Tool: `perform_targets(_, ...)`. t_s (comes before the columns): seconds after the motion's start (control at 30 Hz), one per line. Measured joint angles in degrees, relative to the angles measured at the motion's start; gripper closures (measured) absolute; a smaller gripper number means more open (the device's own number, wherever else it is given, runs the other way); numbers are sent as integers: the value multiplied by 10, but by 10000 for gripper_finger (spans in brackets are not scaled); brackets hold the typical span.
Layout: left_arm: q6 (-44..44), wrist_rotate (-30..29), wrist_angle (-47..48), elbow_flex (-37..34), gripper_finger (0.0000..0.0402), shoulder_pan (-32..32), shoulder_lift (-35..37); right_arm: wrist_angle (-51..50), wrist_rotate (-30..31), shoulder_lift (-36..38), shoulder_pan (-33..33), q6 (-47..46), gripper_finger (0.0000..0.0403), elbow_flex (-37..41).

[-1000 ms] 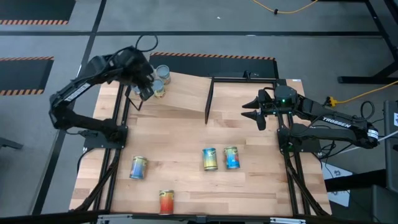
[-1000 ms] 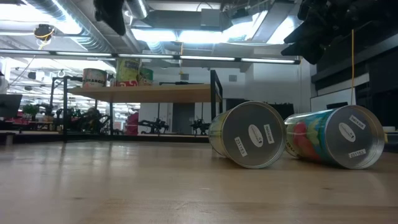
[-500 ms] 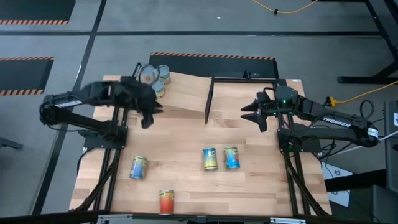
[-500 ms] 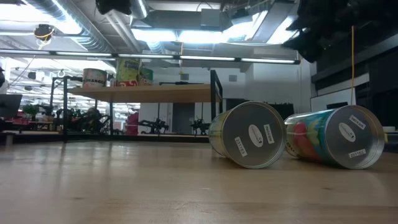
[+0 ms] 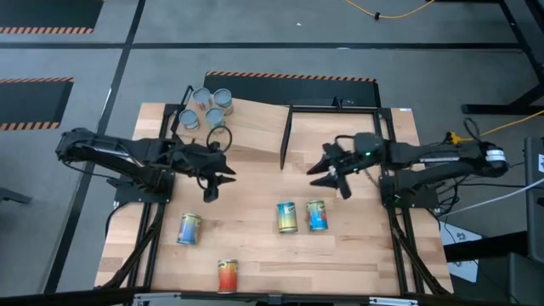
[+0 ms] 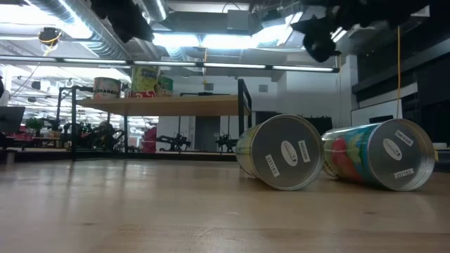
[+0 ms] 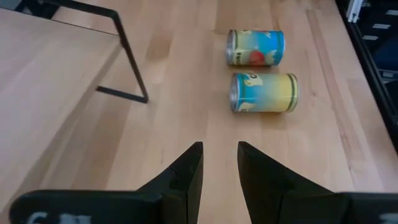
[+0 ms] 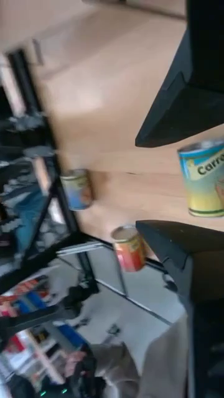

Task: Pick and place cans onto a shelf
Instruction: Put the yellow canned carrot on the shelf

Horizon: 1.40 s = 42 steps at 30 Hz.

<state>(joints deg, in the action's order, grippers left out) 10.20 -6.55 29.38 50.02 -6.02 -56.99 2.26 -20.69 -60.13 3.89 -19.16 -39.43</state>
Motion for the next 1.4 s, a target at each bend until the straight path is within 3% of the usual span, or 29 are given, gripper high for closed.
perform_targets(0.4,0,0,-22,-30,309,-27,0,-80,1,-176,-30,94,196,-89)
perform_targets(0.8,0,0,-26,-31,309,-31,0,-77,3,-244,-30,143,196,-91)
perform_targets(1.07,0,0,-29,-31,309,-31,0,-76,52,-282,-30,154,196,-91)
perform_targets(1.4,0,0,-30,-31,309,-31,0,-45,13,-339,-30,154,196,-91)
